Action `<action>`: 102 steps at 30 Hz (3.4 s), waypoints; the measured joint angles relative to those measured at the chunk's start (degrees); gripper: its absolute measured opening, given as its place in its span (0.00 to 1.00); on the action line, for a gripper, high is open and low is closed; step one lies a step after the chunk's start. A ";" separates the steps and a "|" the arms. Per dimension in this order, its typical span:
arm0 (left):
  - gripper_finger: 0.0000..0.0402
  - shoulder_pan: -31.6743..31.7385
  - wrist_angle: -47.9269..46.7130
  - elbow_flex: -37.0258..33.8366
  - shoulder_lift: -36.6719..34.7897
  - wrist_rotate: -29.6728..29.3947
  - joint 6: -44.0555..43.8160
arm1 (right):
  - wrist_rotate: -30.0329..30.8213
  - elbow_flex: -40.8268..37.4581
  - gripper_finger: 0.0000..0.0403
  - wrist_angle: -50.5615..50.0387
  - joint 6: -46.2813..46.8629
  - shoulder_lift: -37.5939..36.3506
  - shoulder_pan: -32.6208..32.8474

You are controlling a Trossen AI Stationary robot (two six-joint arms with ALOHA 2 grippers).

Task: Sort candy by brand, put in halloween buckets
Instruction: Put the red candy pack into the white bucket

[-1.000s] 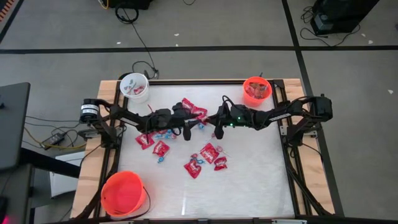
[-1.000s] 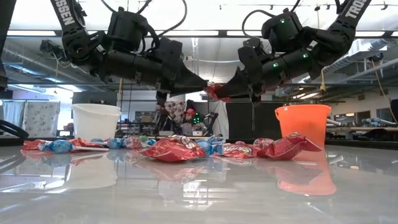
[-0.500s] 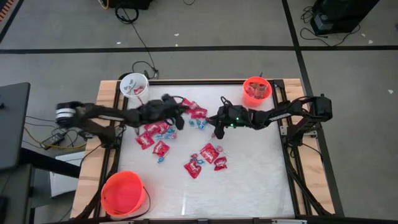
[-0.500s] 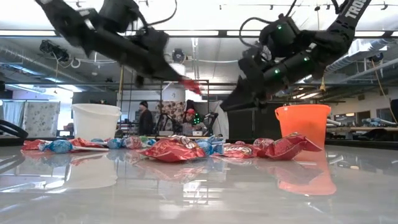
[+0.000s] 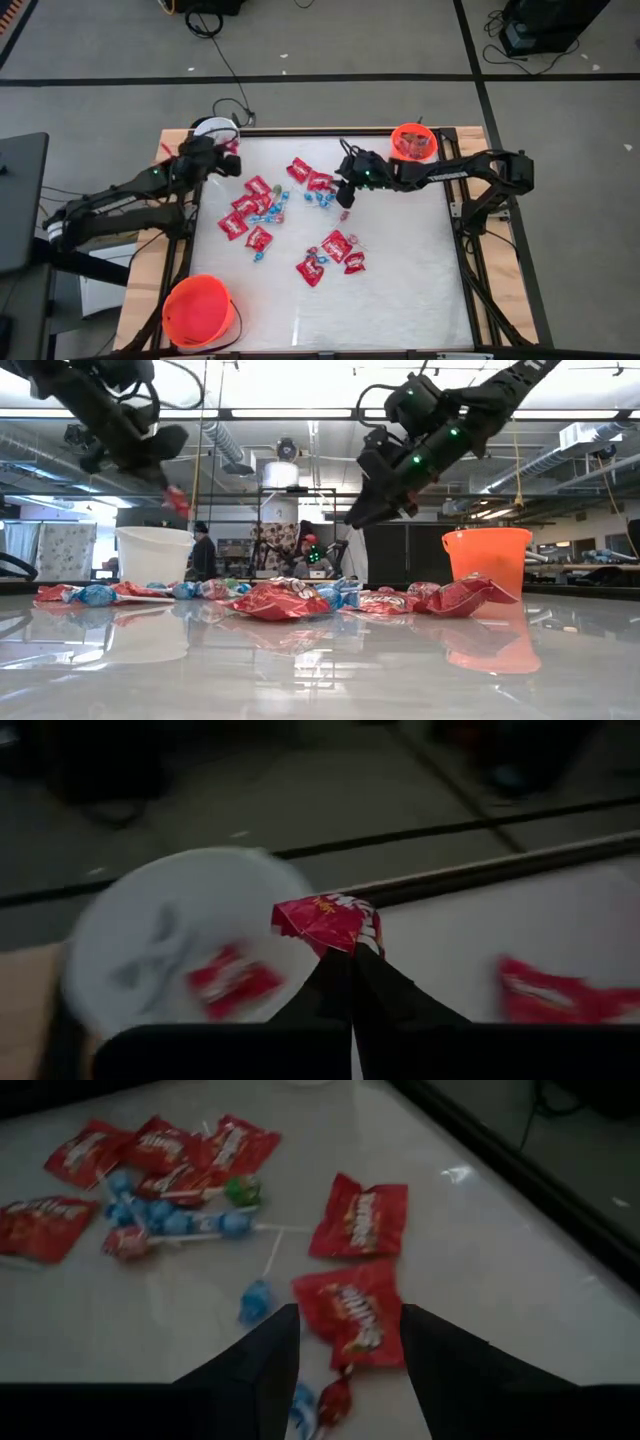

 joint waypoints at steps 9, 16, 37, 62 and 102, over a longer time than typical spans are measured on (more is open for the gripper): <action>0.03 11.71 -4.24 -0.04 4.58 1.08 -0.61 | -1.32 2.98 0.46 -4.78 0.80 0.00 -0.53; 0.24 17.20 -5.24 -0.04 9.95 7.73 -0.25 | -3.41 4.42 0.46 -9.94 -3.69 0.00 -1.75; 0.49 8.22 1.93 -0.02 1.39 20.46 12.89 | -6.38 20.05 0.45 -16.71 -6.78 22.90 -5.81; 0.49 -4.01 59.70 -13.97 21.74 34.26 14.08 | -1.55 20.18 0.01 -1.65 -20.30 15.78 0.71; 0.04 -3.14 32.41 5.61 29.41 20.32 20.74 | 2.16 20.27 0.19 7.96 -21.88 16.54 5.08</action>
